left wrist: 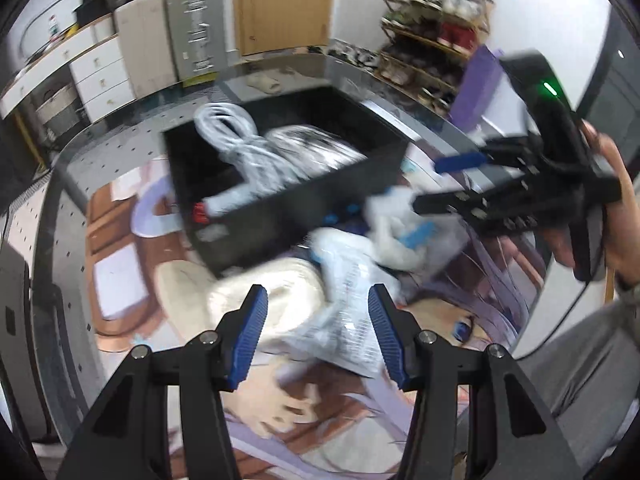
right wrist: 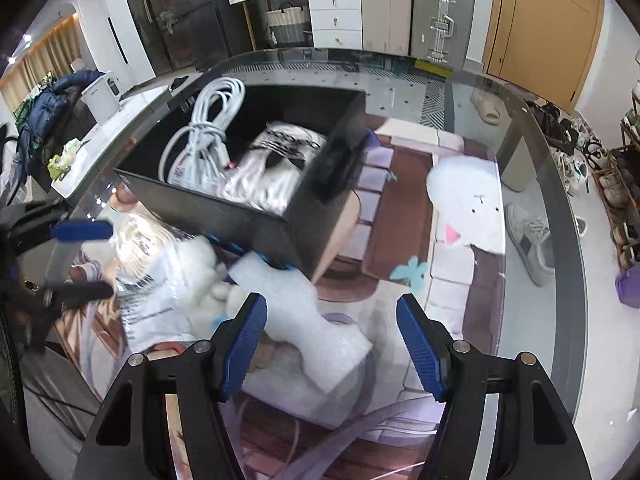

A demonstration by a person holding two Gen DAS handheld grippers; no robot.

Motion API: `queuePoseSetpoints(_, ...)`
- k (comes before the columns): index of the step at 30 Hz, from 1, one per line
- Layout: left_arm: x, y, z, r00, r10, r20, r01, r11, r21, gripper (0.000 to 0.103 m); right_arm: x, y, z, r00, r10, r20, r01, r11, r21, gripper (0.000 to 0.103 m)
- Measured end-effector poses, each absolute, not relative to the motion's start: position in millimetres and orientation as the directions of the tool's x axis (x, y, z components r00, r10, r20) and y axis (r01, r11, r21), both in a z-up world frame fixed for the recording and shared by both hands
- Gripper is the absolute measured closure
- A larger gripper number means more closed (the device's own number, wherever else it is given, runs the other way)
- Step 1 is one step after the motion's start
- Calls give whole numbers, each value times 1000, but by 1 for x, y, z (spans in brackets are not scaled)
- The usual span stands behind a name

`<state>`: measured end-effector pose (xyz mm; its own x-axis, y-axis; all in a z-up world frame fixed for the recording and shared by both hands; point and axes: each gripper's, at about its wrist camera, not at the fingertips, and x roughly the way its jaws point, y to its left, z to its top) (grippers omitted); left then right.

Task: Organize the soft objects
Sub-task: 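Withdraw both tools from the box back toward the pile, then grasp the white printed packet with the left tool while the right tool grasps the white foam piece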

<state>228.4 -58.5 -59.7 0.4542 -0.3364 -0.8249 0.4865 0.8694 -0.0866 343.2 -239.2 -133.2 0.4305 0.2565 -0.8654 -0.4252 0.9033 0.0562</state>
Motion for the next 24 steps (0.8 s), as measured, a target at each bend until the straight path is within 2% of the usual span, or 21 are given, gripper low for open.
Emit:
queuePoseSetpoints(5,219,-90,-66,431,-337,-837,545,837,-56,51,342,-245,-138,388,304,-870,-443,890,113,34)
queuePoseSetpoints(10,222,-99,-74,439,-307,-845,531,847,-32,51,325,-238,-144,320,321,-892,-508,853,125,34)
queuePoseSetpoints(13,223,-102,-77,413,-315,-855,535,843,-52,51,321,-238,-138,353,309,-883,-519,850,89,34)
queuePoseSetpoints(16,219,-110,-77,419,-294,-859,546,838,-21,50,329,-244,-136,407,280,-869,-487,872,53,34)
queuePoseSetpoints(18,216,-112,-80,421,-282,-862,545,838,-8,47,334,-244,-141,394,289,-872,-480,874,73,31)
queuePoseSetpoints(20,213,-117,-85,408,-275,-870,549,836,-7,33,337,-244,-145,381,295,-876,-484,871,83,29)
queuePoseSetpoints(24,206,-124,-90,400,-275,-874,556,831,-7,28,331,-238,-148,363,292,-885,-510,857,73,29)
